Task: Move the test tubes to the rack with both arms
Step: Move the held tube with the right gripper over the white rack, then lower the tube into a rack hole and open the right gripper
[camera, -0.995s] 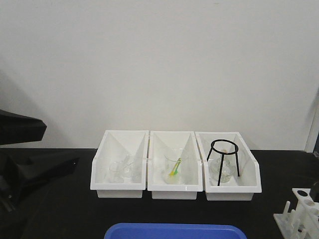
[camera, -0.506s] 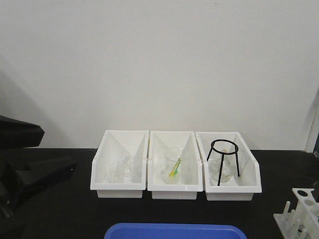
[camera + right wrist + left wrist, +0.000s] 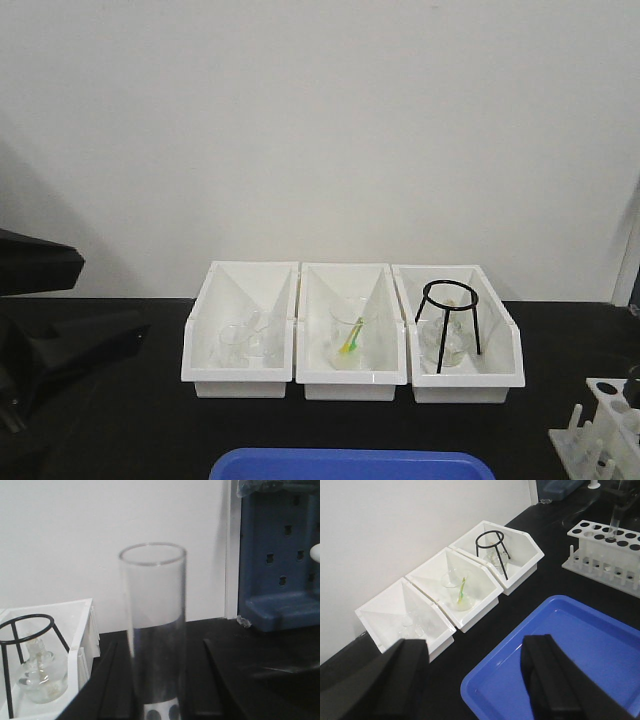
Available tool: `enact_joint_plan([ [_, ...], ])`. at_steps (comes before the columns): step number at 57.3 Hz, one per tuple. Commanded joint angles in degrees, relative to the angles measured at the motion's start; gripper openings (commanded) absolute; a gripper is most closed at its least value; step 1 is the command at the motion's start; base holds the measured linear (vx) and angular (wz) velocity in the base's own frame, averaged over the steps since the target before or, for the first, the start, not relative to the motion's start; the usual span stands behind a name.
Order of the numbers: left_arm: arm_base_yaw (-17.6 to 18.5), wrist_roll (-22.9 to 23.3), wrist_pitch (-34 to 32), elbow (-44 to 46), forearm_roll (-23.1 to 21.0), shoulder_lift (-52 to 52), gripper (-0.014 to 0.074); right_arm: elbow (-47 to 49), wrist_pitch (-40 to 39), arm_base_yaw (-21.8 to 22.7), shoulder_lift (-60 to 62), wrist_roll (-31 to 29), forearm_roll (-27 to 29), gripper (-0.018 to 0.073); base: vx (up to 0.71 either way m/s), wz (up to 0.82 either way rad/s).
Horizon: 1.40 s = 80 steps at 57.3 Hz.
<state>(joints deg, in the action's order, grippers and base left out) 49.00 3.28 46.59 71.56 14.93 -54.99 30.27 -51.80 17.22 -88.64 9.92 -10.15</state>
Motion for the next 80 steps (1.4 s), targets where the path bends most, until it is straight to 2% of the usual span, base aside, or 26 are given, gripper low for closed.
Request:
enact_joint_plan([
  [1,0.0,0.6,-4.0,1.6,0.9,0.5,0.0498,1.5,-4.7,0.3,0.5,0.3,-0.3,-0.0006,0.0,0.0],
  [15,0.0,1.9,-4.0,1.6,0.9,0.5,0.0498,1.5,-4.5,0.3,-1.9,0.7,-1.2,-0.0004,0.0,0.0],
  [27,0.0,1.9,-4.0,1.6,0.9,0.5,0.0498,1.5,-4.5,0.3,-6.3,1.0,-6.3,-0.0004,0.0,0.0],
  [62,0.0,1.9,-4.0,1.6,0.9,0.5,0.0498,1.5,-5.1,0.3,-10.9,0.7,-6.4,0.0006,0.0,0.0],
  [72,0.0,1.9,-4.0,1.6,1.0,0.5,0.0498,1.5,-5.2,0.3,-10.9,0.7,-6.4,0.0091,0.0,0.0],
  [80,0.0,1.8,-4.0,1.6,2.1,0.5,0.0498,1.5,-6.5,0.3,-10.9,0.9,-6.4,0.0223,0.0,0.0],
])
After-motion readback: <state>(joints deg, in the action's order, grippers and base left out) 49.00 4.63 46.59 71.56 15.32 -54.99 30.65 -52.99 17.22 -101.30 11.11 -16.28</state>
